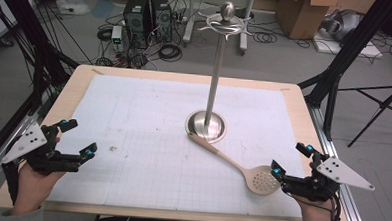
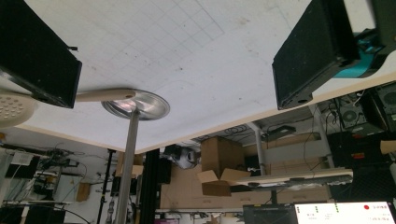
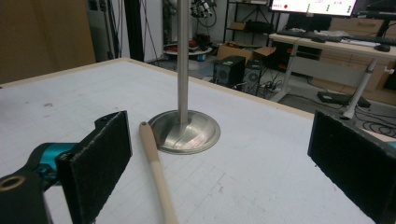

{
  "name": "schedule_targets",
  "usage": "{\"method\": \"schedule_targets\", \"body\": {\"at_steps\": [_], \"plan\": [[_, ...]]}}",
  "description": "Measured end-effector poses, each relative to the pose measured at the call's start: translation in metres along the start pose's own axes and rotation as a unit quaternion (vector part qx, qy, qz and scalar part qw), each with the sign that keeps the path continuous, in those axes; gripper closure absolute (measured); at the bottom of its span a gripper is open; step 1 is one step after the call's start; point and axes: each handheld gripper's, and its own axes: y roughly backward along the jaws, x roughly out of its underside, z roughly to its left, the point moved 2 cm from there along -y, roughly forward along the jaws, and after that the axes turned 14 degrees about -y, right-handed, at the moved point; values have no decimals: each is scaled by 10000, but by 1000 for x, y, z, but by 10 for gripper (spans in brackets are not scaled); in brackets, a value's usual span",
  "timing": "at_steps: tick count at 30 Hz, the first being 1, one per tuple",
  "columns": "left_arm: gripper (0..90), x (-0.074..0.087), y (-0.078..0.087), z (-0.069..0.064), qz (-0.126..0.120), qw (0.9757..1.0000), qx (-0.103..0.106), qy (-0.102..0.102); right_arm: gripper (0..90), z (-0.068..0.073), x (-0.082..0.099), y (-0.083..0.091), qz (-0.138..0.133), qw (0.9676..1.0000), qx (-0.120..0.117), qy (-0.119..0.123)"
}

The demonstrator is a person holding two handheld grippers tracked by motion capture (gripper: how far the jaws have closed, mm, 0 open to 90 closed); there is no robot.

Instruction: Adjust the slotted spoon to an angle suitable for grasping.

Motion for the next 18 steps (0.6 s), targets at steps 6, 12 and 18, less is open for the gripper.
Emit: {"method": "schedule_targets", "body": {"at_steps": [6,12,18], "plan": [[17,2,-3,-3,10,9999,105,32,52,0,2,0,-12,10000,54,-10],[17,2,-5,-6,-24,9997,218,51,52,5,1,0,-54,9999,31,99],[18,4,-7,-6,-8,9997,234,90,52,4,3,-5,-17,9999,0,128]]}}
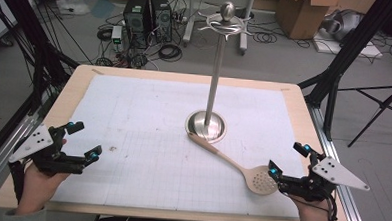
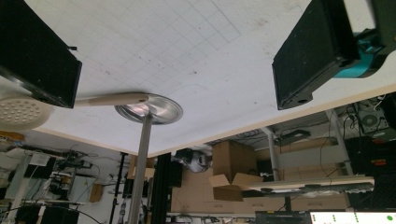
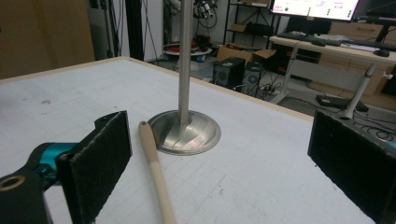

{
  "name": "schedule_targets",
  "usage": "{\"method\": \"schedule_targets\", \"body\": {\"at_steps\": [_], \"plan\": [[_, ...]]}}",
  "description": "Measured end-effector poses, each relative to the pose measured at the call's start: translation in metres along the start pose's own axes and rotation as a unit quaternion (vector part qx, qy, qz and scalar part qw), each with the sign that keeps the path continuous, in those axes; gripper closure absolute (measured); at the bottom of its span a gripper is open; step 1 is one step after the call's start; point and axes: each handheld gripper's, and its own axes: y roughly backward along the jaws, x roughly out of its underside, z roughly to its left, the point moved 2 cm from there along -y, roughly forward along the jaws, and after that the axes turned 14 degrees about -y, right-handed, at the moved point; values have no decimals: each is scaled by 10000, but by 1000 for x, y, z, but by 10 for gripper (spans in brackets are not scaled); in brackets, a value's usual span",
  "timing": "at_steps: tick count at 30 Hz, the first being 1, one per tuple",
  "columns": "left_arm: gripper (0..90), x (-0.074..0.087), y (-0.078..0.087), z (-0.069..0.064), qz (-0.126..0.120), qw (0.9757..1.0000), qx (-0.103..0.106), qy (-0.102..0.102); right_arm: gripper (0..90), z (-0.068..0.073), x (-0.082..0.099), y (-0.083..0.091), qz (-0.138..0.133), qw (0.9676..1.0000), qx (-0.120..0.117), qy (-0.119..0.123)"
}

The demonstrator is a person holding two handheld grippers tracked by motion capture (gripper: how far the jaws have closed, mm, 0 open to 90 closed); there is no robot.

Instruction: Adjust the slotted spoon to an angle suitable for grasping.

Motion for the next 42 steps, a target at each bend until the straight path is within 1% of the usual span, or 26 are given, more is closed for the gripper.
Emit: {"method": "schedule_targets", "body": {"at_steps": [2,8,9,13,18,22,25,27,28,31,33,36,37,39,42], "plan": [[17,0,1,0,4,10000,7,-10,52,1,0,-1,15,10000,-4,2],[17,1,3,0,-31,10000,21,61,53,3,0,-1,57,9999,-82,105],[17,1,4,2,-23,10000,23,65,52,4,-1,-2,104,9998,-102,135],[17,1,4,3,-49,9999,15,102,52,5,-2,-3,156,9995,-141,222],[17,2,6,3,-30,9999,11,108,52,5,-1,-6,226,9992,-185,267],[18,3,9,1,6,9999,21,105,53,6,0,-13,310,9984,-305,367],[18,4,11,1,47,9999,9,111,52,6,2,-19,446,9976,-366,395],[18,4,11,1,66,9999,8,104,52,6,2,-21,477,9974,-363,411],[17,5,13,1,83,9999,5,107,52,6,3,-25,518,9971,-356,428],[17,7,16,1,117,9999,-23,107,52,7,2,-29,542,9967,-413,441],[18,8,18,1,123,9998,-46,128,52,7,2,-32,561,9962,-438,501],[18,9,20,1,138,9998,-69,143,53,7,3,-36,651,9955,-469,497],[18,9,21,1,148,9998,-63,140,52,8,4,-37,708,9952,-483,477],[17,9,22,1,152,9998,-68,139,52,8,4,-41,766,9943,-489,554],[17,11,23,0,207,9997,-69,138,52,10,5,-45,885,9929,-543,587]]}}
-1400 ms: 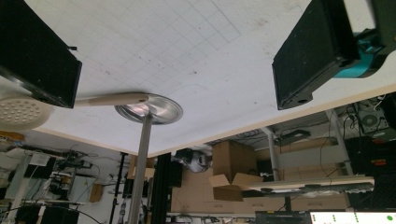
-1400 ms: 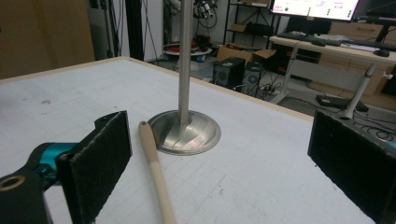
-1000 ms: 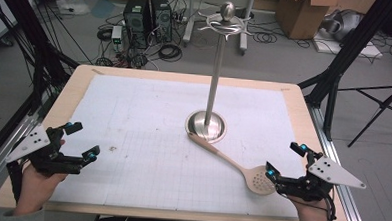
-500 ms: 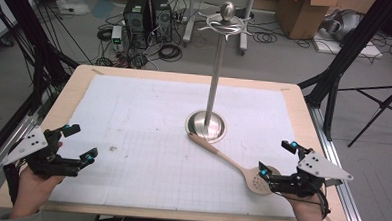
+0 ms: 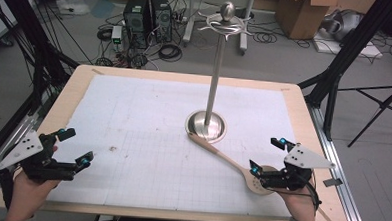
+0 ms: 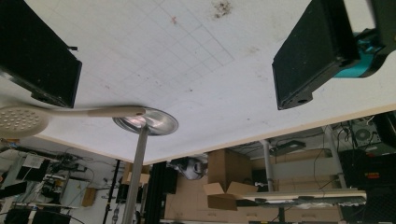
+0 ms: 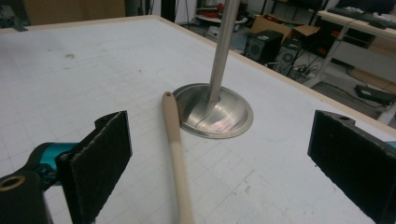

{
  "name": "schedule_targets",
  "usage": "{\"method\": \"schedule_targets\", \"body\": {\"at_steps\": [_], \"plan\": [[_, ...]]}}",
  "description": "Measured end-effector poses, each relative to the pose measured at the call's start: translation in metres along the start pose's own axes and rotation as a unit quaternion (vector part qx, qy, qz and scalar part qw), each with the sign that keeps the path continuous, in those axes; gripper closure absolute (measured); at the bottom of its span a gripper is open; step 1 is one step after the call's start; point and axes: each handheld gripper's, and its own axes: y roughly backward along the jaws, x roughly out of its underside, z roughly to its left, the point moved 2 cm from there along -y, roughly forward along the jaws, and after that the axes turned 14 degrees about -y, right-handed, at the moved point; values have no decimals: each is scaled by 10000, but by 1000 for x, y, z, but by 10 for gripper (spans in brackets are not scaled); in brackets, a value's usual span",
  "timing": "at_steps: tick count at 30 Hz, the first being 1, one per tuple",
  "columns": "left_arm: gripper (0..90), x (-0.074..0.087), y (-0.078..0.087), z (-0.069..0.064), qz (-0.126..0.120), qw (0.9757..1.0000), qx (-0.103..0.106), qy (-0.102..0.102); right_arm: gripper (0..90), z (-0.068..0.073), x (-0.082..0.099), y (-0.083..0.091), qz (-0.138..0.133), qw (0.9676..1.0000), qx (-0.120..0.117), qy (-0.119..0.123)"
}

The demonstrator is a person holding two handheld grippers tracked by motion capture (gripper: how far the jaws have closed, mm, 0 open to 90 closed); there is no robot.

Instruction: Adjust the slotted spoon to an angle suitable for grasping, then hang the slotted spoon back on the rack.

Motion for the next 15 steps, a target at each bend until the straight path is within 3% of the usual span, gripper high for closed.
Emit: {"method": "schedule_targets", "body": {"at_steps": [9,15], "plan": [[18,1,8,0,7,10000,-65,32,52,4,-4,-15,138,9996,-207,126],[18,1,9,-2,9,10000,-65,23,53,3,-3,-16,353,9980,-337,395]]}}
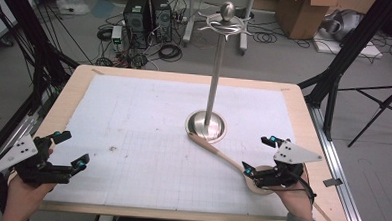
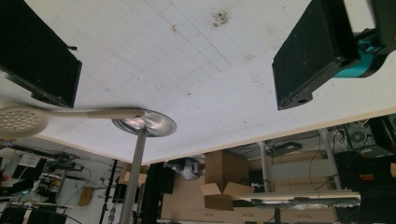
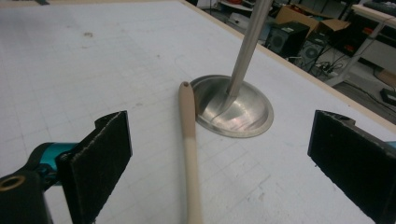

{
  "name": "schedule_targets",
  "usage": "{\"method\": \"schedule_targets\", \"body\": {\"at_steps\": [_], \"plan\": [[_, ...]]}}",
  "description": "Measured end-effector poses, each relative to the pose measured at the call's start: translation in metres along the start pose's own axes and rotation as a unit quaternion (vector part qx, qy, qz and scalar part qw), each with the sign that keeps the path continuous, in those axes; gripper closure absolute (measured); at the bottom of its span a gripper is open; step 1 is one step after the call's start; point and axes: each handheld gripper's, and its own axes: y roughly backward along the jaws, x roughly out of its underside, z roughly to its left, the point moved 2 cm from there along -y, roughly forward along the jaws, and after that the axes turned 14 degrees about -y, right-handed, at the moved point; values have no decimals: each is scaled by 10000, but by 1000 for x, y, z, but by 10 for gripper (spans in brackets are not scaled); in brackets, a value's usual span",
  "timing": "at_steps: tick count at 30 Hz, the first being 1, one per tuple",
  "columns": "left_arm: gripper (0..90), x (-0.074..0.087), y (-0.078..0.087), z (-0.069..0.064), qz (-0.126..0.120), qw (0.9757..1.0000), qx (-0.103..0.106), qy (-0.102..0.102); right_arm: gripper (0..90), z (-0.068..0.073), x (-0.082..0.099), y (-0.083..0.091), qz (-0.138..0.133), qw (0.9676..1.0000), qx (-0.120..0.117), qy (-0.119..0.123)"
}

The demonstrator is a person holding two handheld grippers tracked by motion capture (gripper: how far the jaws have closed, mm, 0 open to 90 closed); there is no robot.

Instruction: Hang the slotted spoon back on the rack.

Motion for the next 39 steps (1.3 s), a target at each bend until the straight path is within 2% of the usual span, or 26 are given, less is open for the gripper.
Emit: {"method": "schedule_targets", "body": {"at_steps": [1,8,12,15,18,22,26,30,33,38,39], "plan": [[18,0,0,0,-7,10000,3,15,52,0,2,1,48,10000,-40,-65],[18,1,-1,-1,-1,10000,24,23,53,-7,5,3,103,9999,-86,-91],[18,-1,2,-1,-70,9999,-79,-48,53,-10,0,-5,205,9995,-212,-112],[17,-2,5,-1,-179,9998,-74,28,53,-11,-2,-13,379,9990,-214,-54],[18,0,4,1,-109,9999,-53,68,53,-11,-4,-19,520,9983,-243,-21],[17,4,0,-2,138,9999,37,-26,53,-10,-6,-27,645,9977,-218,19],[17,4,1,-2,100,9999,51,-9,53,-8,-8,-32,682,9974,-242,19],[18,4,4,0,46,10000,21,35,52,-9,-8,-42,915,9952,-334,-75],[18,4,4,0,60,10000,18,36,53,-12,-8,-46,987,9945,-329,-155],[17,4,4,1,109,9999,2,50,53,-11,-6,-52,1079,9934,-364,-151],[18,5,4,2,149,9998,-34,131,52,-11,-6,-53,1080,9933,-379,-140]]}}
